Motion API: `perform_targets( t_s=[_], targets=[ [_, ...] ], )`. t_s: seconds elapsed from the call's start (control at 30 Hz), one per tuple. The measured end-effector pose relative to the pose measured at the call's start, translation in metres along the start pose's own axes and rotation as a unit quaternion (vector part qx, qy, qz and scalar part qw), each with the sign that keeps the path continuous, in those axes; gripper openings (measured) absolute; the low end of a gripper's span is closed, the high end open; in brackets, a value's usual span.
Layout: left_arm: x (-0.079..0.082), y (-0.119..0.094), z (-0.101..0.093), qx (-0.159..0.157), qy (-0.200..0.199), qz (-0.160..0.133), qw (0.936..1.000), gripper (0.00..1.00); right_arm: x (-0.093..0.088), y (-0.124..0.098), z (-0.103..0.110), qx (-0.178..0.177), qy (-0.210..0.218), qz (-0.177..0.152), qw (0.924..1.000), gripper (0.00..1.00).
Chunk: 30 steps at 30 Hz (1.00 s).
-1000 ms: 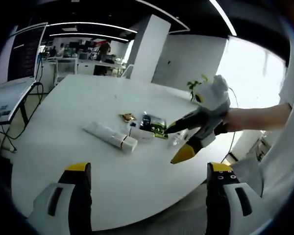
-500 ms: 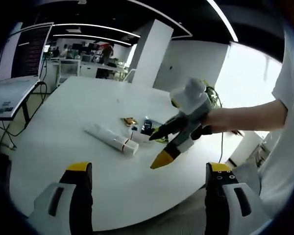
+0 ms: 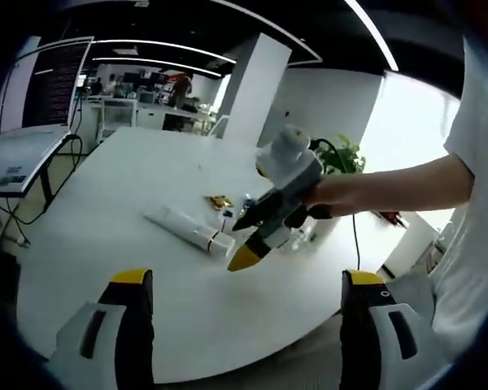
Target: Arrange the skincare products in the storage area until every visible bottle or jar stands upright without overlapping.
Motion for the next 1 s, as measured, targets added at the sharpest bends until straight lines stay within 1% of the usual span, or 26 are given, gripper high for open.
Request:
perform_targets(
  t_s=[0.13, 0.3, 0.47, 0.57, 0.63, 0.7, 0.77, 0.83, 0.87, 1.0],
  targets=[
    [-0.002, 0.0, 0.0, 0.001, 0.006, 0.007, 1.0, 0.88, 0.006, 0.01, -0.001, -0.009, -0.006, 0.0, 0.9999, 0.59],
    [-0.003, 0.0, 0.002, 0.002, 0.012, 0.009, 0.9999, 0.88, 0.015, 0.019, -0.003, -0.019, -0.011, 0.01, 0.9997, 0.55],
    [-0.004, 0.0, 0.004, 0.004, 0.012, 0.011, 0.9999, 0.88, 0.024, 0.025, -0.007, -0.025, -0.007, 0.008, 0.9996, 0.53],
    [-0.006, 0.001, 0.005, 0.003, 0.016, 0.015, 0.9998, 0.88, 0.029, 0.036, -0.011, -0.029, -0.013, 0.013, 0.9994, 0.51],
    [-0.007, 0.001, 0.005, 0.004, 0.019, 0.019, 0.9996, 0.88, 0.031, 0.037, -0.012, -0.03, -0.014, 0.015, 0.9993, 0.51],
    [-0.007, 0.001, 0.005, 0.005, 0.02, 0.02, 0.9996, 0.88, 0.035, 0.045, -0.016, -0.033, -0.016, 0.014, 0.9992, 0.5],
    [-0.008, 0.002, 0.006, 0.007, 0.02, 0.021, 0.9996, 0.88, 0.039, 0.044, -0.018, -0.039, -0.018, 0.013, 0.999, 0.5],
    [-0.007, 0.002, 0.006, 0.009, 0.019, 0.021, 0.9996, 0.88, 0.047, 0.049, -0.028, -0.041, -0.02, 0.011, 0.9989, 0.48],
    [-0.007, 0.002, 0.006, 0.01, 0.018, 0.021, 0.9996, 0.88, 0.044, 0.047, -0.03, -0.045, -0.02, 0.011, 0.9987, 0.48],
    [-0.008, 0.002, 0.007, 0.013, 0.018, 0.022, 0.9995, 0.88, 0.049, 0.048, -0.032, -0.046, -0.021, 0.011, 0.9987, 0.46]
  ],
)
Point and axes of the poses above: the point that each gripper's makers call its tool centre point, and the gripper's own axes: y roughly forward along the fingers, z roughly to its left, x roughly out of its top, the point moved 8 cm from there along -y, roughly backward along the fingers, and after that the axes turned 2 degrees about z, right-handed, at the moved point
